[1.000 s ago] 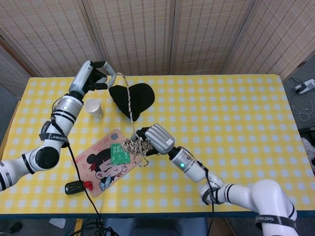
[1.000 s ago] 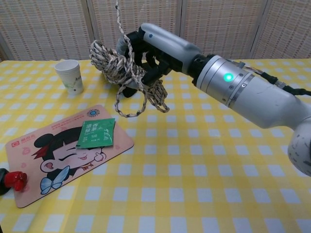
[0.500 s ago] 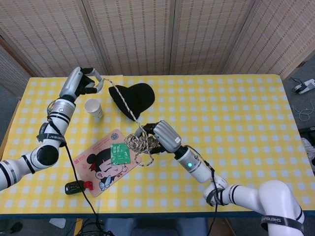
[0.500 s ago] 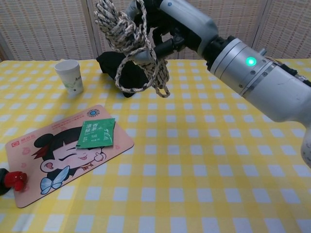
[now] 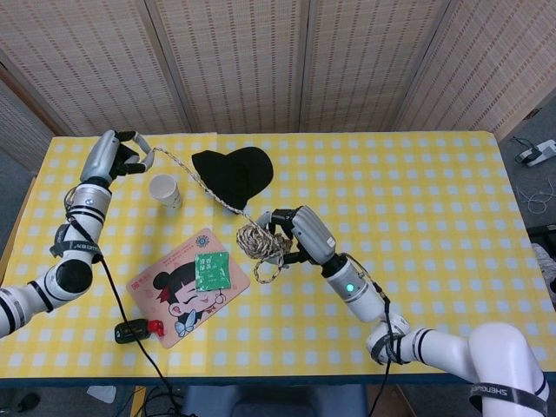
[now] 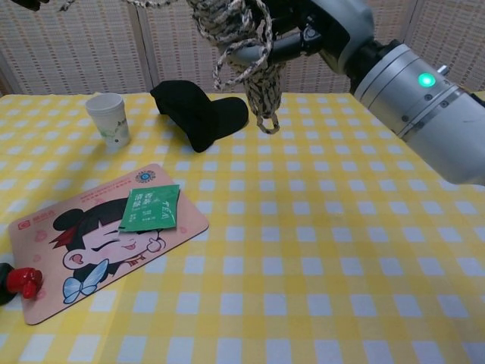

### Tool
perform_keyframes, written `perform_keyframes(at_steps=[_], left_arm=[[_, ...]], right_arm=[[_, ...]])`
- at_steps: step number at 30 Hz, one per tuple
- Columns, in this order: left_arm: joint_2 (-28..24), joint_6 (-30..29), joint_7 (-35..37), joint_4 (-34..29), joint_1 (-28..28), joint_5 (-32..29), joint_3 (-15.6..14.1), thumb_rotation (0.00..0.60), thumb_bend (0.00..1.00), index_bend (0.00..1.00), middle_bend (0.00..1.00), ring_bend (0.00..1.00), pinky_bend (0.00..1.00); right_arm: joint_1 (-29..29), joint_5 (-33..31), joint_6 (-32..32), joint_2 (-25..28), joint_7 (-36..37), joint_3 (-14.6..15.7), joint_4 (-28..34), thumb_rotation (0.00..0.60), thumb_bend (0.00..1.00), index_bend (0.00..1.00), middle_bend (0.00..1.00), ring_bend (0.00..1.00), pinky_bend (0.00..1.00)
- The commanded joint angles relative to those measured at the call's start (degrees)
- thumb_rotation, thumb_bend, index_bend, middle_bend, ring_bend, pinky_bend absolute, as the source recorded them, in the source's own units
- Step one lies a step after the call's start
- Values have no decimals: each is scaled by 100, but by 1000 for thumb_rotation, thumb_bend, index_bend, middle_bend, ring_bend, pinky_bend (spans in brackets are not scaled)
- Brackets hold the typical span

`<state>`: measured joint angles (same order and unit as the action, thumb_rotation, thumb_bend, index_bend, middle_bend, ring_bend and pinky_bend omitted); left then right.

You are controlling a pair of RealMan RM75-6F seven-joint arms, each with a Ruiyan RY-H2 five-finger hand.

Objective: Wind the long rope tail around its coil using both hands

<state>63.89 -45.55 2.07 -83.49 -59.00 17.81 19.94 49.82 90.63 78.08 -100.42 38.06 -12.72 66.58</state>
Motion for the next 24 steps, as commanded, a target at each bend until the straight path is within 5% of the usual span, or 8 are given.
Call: perform_keyframes(at_steps=[1,19,24], left_arm=[[14,-47,-28,64,112,26,-34,600,447,727,1000,1000,1000],[-88,-204,190,126,1032,760,-134,600,446,728,1000,1000,1000],[-164,-501,285,-100,1300,1391,-117,600,447,728,1000,1000,1000]], right_arm=[[-68,-106,52,14,39,-90,-16,600,1000,850,655,575,764],[-200,-625,298,-282,146,-676,-364,600,1000,851,658,587,764],[-132,-820,343,-512,-40,-912,-451,600,1000,851,658,590,764]])
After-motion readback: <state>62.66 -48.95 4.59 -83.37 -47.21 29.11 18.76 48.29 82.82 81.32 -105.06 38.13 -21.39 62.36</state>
